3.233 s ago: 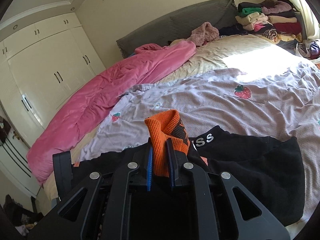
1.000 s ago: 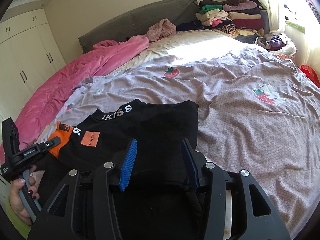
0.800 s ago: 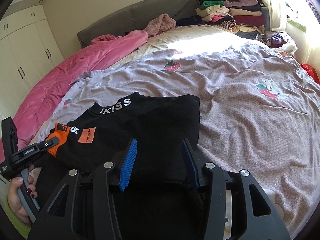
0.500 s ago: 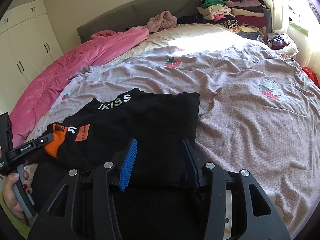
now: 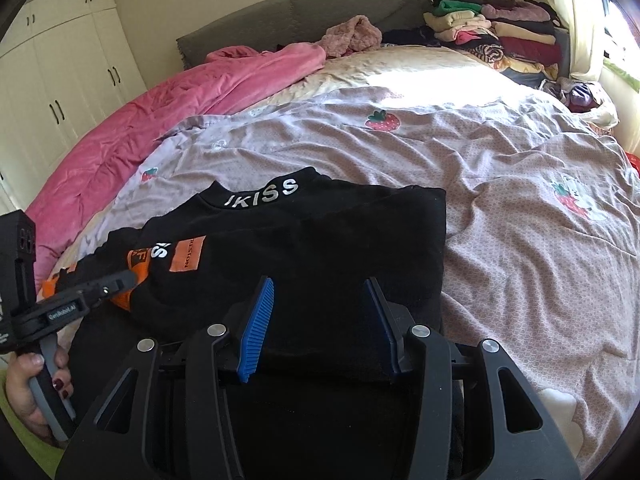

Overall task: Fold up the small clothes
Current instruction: 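Lower the sleeve onto the shirt body and open the right tool, then withdraw the right tool while the left tool moves toward the other sleeve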

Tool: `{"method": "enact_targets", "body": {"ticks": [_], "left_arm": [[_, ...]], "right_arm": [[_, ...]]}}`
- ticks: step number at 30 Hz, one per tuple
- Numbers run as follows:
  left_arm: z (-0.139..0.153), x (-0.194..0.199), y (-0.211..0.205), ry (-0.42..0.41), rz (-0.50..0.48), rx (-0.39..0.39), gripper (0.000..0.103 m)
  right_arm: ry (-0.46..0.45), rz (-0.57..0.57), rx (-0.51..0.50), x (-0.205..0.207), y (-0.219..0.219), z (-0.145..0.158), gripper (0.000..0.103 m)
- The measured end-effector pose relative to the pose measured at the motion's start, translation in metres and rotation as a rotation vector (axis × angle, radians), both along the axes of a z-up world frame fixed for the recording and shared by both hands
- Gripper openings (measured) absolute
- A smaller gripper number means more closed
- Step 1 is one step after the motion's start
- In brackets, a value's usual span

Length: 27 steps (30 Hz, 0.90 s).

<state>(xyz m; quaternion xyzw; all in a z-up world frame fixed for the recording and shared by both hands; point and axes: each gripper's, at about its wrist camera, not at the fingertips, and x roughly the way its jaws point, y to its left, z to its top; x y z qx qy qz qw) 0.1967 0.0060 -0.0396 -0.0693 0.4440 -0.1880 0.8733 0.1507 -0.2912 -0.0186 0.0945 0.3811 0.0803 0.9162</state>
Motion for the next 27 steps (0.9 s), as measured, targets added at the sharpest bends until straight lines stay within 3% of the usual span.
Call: {"method": "enact_targets", "body": {"ticks": [1, 5, 9, 11, 13, 17, 19, 23, 25, 27], "left_arm": [[-0.01, 0.003, -0.001, 0.034, 0.006, 0.03, 0.019], [-0.015, 0.004, 0.006, 0.058, 0.013, -0.002, 0.019], [-0.014, 0.002, 0.007, 0.052, 0.01, -0.005, 0.023], [-0.012, -0.002, 0.008, 0.043, 0.009, -0.006, 0.029], [-0.008, -0.003, 0.008, 0.033, 0.01, -0.008, 0.044], [-0.001, -0.009, 0.011, 0.011, 0.022, 0.002, 0.054], [0.003, -0.014, 0.016, -0.002, 0.036, 0.005, 0.068], [0.014, -0.023, 0.031, -0.037, 0.098, 0.041, 0.081], [0.018, -0.026, 0.039, -0.045, 0.129, 0.051, 0.094], [0.023, -0.03, 0.049, -0.062, 0.154, 0.061, 0.093]], "right_arm": [[0.012, -0.002, -0.005, 0.001, 0.0, -0.003, 0.049], [0.096, -0.038, -0.058, 0.011, -0.004, -0.024, 0.054], [0.135, -0.045, 0.003, 0.014, -0.015, -0.041, 0.054], [0.122, -0.043, 0.0, 0.01, -0.013, -0.037, 0.055], [0.11, -0.04, 0.008, 0.006, -0.013, -0.034, 0.058], [0.094, -0.04, 0.017, -0.002, -0.012, -0.027, 0.06], [0.082, -0.031, 0.017, -0.004, -0.01, -0.022, 0.068], [0.053, -0.02, 0.021, -0.01, -0.004, -0.012, 0.074], [0.038, -0.017, 0.017, -0.013, 0.0, -0.006, 0.079], [0.017, -0.008, 0.013, -0.016, 0.006, 0.0, 0.079]]}}
